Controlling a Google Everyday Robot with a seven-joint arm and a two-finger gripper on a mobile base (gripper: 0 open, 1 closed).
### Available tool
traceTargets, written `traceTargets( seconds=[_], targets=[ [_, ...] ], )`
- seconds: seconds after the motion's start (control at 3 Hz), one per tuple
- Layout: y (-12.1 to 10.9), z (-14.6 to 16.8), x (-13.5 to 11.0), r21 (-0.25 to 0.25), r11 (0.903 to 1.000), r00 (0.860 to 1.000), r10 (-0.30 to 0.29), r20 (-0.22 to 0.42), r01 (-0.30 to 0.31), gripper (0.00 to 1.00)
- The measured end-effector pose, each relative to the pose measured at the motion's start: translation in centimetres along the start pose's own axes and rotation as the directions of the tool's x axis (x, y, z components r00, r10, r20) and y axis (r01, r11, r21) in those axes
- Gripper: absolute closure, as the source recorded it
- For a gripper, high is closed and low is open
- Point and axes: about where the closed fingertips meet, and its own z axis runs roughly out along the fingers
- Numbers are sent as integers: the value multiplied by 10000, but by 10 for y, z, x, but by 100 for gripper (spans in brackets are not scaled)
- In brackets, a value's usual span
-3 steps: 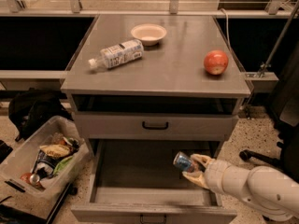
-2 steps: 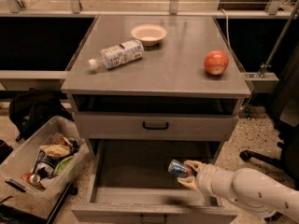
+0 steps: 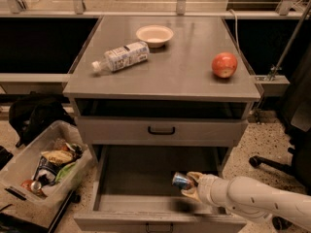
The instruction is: Place redbull can into middle drawer
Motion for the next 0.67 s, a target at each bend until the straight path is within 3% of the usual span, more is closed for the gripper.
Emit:
traceTargets(
  seconds=[0.67],
  targets=[
    [4, 22, -6, -236, 9986, 9989, -479, 7, 479, 100]
  ],
)
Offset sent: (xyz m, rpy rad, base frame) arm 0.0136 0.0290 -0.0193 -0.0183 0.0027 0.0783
